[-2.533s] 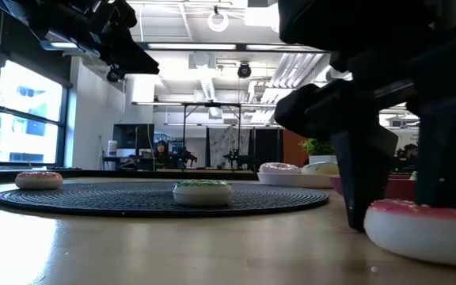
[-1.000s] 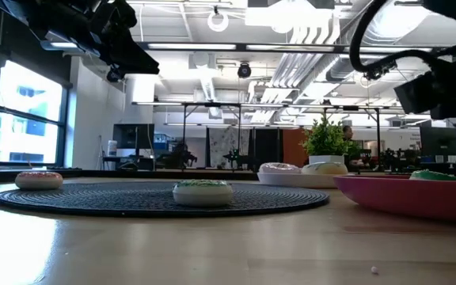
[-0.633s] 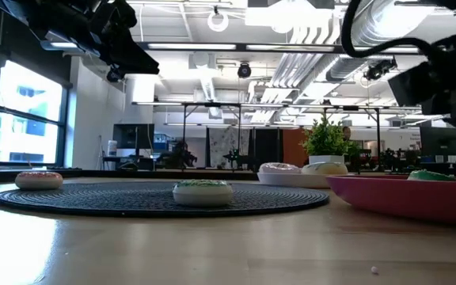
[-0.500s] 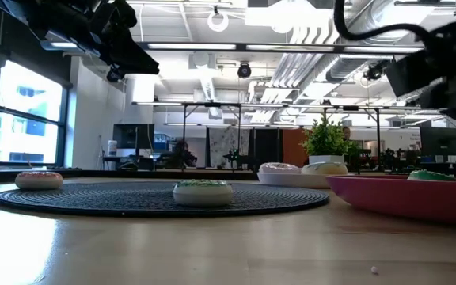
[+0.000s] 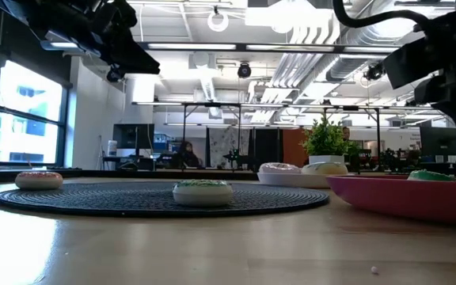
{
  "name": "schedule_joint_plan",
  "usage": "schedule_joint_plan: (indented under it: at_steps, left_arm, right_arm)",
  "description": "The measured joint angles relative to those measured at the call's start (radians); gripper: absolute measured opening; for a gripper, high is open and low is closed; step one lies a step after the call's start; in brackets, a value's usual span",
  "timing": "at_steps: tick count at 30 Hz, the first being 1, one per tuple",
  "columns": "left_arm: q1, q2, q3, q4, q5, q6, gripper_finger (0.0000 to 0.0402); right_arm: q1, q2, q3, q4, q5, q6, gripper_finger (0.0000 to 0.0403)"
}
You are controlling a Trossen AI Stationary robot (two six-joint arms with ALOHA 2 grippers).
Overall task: Pick & Place donuts
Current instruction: Put the right small pink donut into the red plate
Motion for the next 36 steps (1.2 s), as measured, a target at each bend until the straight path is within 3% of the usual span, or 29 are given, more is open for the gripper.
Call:
schedule_joint_plan:
  at_steps: [8,11,14,16,22,25,28,31,33,36]
  left_arm:
    - [0.0,0.0,0.0,0.008,-0.02,-0.07,0.0113]
    - [-0.001,0.001,0.0,0.033,0.092,-0.051,0.0113]
    - [-0.042,0.041,0.001,0.09,0.229,-0.072,0.0113]
    - [-0.1,0.089,0.001,0.112,0.236,-0.08,0.0113]
    - [-0.319,0.319,-0.001,0.263,0.106,-0.081,0.0113]
    - [-0.403,0.425,0.0,0.418,0.069,-0.08,0.0113]
    - [-0.466,0.53,0.0,0.583,-0.015,-0.087,0.0113]
    - [-0.513,0.653,0.005,0.758,-0.033,-0.146,0.0113]
    - [-0.533,0.748,0.035,0.818,-0.032,-0.19,0.0113]
    - [-0.547,0.895,0.126,0.823,-0.129,-0.3,0.0113]
  right_arm:
    - [0.0,0.0,0.0,0.029,-0.027,-0.009,0.0225]
    - [0.0,0.0,0.001,0.032,0.023,-0.063,0.0219]
    - [-0.009,0.0,-0.001,-0.032,-0.009,-0.027,0.0213]
    - [-0.017,-0.001,-0.001,-0.024,-0.039,-0.017,0.0212]
    - [-0.017,-0.002,-0.001,-0.008,-0.002,-0.041,0.0215]
    - [-0.018,-0.003,-0.001,-0.015,0.011,-0.046,0.0215]
    - [-0.018,-0.007,-0.001,-0.026,0.005,-0.045,0.0215]
    - [-0.02,-0.015,-0.001,-0.019,0.005,-0.045,0.0215]
    - [-0.024,-0.022,0.0,-0.019,0.0,-0.044,0.0215]
    - [-0.031,-0.047,0.0,-0.009,0.001,-0.044,0.0215]
